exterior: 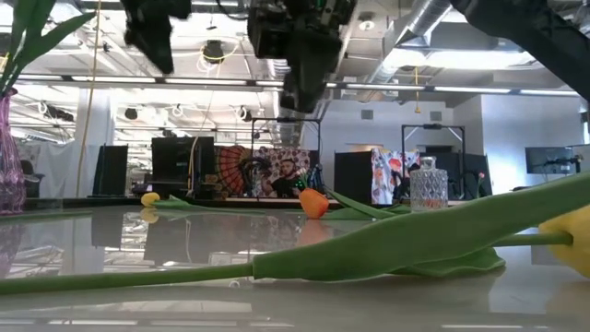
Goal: Sort flowers into vase by color
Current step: Put the black tulip into the pink vase
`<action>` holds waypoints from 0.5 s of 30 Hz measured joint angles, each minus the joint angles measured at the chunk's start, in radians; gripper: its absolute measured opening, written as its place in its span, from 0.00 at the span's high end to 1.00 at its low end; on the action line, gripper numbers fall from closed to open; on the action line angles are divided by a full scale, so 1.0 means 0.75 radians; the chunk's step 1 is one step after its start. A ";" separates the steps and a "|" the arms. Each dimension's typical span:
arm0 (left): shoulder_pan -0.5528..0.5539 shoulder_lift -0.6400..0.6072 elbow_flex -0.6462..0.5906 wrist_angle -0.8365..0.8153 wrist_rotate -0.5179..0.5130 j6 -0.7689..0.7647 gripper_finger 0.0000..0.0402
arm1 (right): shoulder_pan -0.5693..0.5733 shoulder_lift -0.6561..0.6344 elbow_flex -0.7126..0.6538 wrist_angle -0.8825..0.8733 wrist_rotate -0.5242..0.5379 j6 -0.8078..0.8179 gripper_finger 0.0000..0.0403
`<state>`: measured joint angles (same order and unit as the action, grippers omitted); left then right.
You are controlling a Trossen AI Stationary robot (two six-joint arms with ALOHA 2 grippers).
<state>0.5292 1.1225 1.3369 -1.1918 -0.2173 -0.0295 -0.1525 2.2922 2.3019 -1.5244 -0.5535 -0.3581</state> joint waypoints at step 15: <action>-0.022 0.548 0.003 -0.232 0.180 -0.226 0.73 | 0.033 -0.599 -1.230 0.789 0.004 0.358 0.73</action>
<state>0.5129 1.5336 1.3388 -1.3655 -0.0822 -0.1992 -0.1277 1.8431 1.3792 -0.9329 -0.5507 -0.0900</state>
